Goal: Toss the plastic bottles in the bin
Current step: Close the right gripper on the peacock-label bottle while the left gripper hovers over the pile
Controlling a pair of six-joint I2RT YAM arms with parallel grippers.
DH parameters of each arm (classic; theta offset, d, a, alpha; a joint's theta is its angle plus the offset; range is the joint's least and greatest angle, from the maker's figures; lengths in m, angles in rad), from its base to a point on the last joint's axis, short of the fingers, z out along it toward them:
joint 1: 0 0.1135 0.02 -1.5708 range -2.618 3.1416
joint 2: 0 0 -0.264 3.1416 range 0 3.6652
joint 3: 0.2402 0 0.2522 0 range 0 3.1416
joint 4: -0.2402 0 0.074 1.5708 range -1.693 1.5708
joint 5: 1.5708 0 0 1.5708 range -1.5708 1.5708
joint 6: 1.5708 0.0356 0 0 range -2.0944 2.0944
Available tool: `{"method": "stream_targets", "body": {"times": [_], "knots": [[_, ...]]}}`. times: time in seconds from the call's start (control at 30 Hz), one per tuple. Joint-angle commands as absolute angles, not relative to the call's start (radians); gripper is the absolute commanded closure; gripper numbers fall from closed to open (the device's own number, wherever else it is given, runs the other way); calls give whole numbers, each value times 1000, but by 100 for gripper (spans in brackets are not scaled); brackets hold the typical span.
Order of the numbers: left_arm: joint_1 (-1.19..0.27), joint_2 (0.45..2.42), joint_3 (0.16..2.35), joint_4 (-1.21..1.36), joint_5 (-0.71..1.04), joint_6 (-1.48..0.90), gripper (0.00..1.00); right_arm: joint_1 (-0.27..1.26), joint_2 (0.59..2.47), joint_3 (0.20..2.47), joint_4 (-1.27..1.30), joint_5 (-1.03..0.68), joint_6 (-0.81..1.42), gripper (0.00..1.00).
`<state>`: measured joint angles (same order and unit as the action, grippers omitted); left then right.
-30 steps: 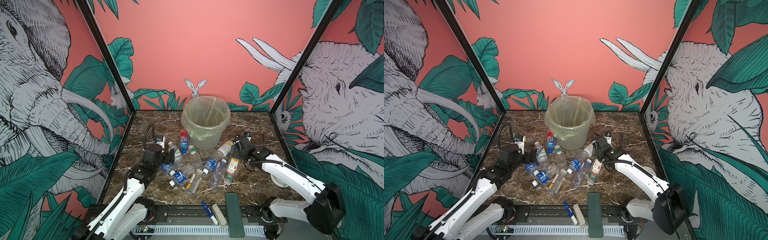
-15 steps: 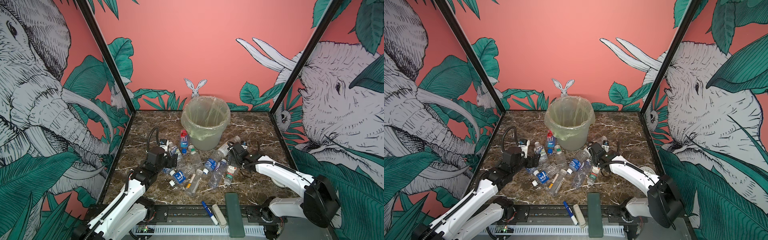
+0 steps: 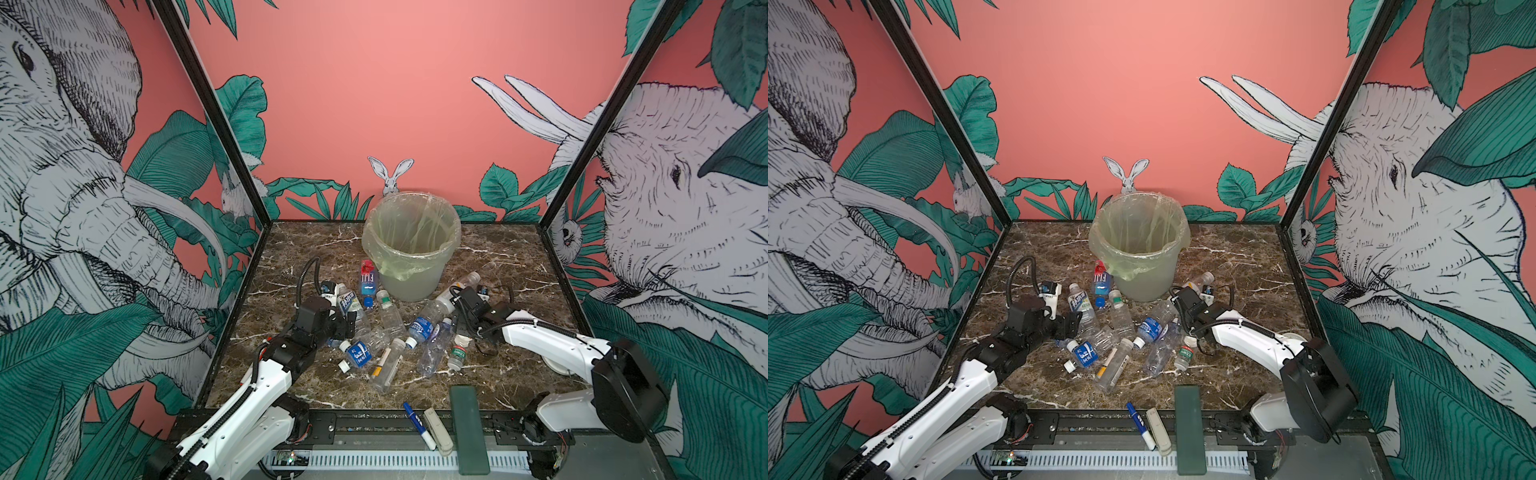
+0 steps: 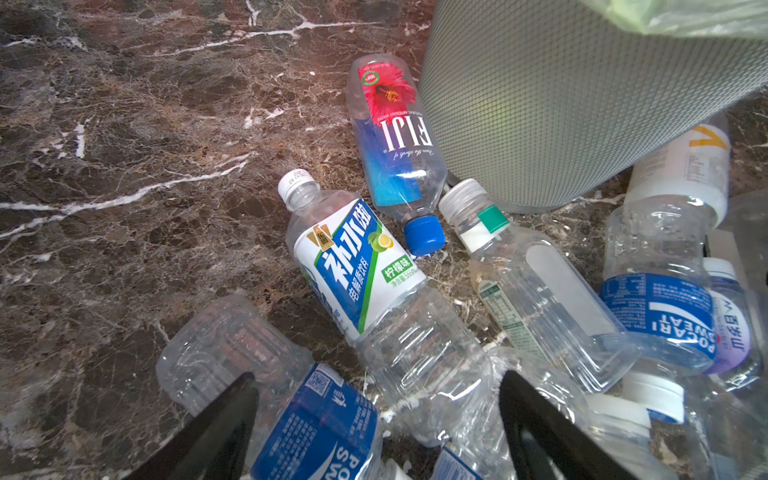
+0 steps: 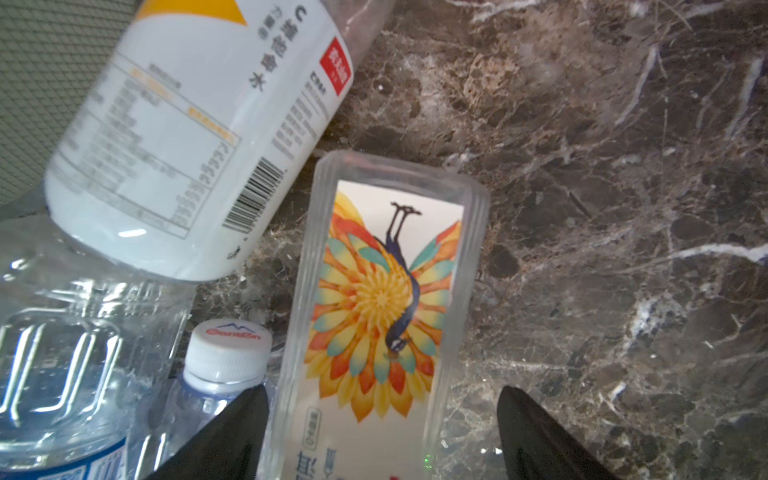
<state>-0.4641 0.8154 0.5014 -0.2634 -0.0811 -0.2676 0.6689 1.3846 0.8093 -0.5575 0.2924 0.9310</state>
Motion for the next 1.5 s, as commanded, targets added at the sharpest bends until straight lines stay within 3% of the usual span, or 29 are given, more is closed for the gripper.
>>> {"method": "stream_targets", "body": {"times": [0.0,0.27,0.57,0.87,1.23,1.47], "knots": [[-469,818,488,-268,-77,-279,8,675,1375,804,-567,324,939,16],[-474,817,475,-262,-82,-284,9,673,1369,790,-579,332,922,22],[-480,810,473,-273,-86,-285,9,673,1385,761,-527,286,949,16],[-485,814,478,-282,-92,-285,9,662,1404,754,-537,297,918,21],[-492,839,483,-271,-95,-290,9,646,1439,720,-479,260,911,16],[-498,851,483,-270,-96,-288,9,643,1392,702,-468,288,874,34]]}}
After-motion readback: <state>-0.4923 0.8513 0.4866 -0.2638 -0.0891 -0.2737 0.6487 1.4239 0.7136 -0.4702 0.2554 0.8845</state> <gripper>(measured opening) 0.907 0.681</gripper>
